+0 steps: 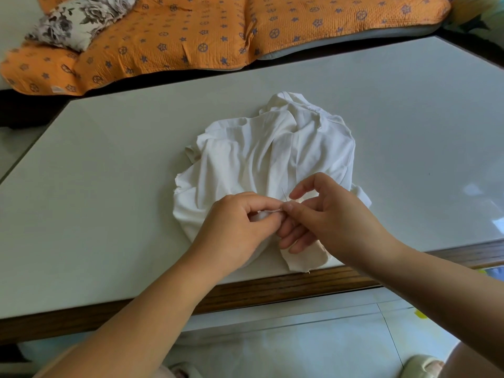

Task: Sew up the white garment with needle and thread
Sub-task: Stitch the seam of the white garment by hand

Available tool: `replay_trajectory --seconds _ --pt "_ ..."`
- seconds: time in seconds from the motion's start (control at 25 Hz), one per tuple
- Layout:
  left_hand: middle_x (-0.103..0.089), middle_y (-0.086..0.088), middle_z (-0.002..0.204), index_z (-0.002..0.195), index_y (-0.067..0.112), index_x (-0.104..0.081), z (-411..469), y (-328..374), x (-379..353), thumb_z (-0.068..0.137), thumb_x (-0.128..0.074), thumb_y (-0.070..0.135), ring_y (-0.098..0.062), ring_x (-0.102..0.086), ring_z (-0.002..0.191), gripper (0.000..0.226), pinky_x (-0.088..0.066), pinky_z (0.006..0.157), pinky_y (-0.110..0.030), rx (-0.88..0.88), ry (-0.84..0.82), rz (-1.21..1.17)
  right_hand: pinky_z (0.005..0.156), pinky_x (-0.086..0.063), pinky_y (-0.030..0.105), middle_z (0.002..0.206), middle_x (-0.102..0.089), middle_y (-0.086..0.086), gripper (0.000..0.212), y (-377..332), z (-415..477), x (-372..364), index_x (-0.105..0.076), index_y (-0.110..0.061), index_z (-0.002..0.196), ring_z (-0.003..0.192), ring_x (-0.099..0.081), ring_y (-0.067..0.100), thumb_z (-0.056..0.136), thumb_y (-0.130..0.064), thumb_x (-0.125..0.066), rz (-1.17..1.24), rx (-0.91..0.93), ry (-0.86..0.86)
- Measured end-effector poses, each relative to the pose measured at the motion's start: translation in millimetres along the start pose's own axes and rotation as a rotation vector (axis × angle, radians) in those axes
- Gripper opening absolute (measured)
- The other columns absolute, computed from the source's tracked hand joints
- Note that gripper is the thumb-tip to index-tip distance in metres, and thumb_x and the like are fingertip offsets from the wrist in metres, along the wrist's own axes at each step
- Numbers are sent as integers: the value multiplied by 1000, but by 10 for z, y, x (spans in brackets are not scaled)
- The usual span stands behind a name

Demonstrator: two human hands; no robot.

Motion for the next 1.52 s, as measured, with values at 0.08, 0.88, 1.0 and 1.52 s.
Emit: replay_trajectory --seconds 0.08,0.88,1.0,1.52 --pt "-64 27 66 86 44 -71 -3 1 -2 86 -71 18 9 -60 67 26 -41 67 -6 -10 -8 30 59 -60 30 71 -74 10 15 -10 5 -13 -51 -16 110 63 -73 27 97 -18 -59 12 -21 -32" --pt "-74 19 94 90 39 -75 5 -10 101 89 -68 28 5 -65 94 13 -49 84 -10 82 -44 -120 70 -45 14 84 -72 -24 16 -115 136 386 -78 -36 84 78 -62 -9 85 -47 -66 -332 -17 45" --pt "-74 17 91 91 37 -75 8 -1 71 88 -70 26 5 -65 90 13 -47 79 -7 65 -43 -108 73 -47 15 85 -75 -17 14 -108 142 310 -79 -31 86 83 -68 -4 84 -42 -71 -211 -35 3" --pt "-73 21 96 92 39 -75 26 -21 53 87 -70 27 10 -64 95 13 -48 83 -8 117 -100 -119 43 -49 17 67 -70 6 14 -227 315 374 -51 -8 95 54 -68 14 105 -13 -42 636 -131 77"
Point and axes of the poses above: each hand's wrist, its own z-axis towards the middle knuckle, its own x-axis out of the back of the hand, y = z × x, the point moved 2 cm from there along z, towards the middle knuckle
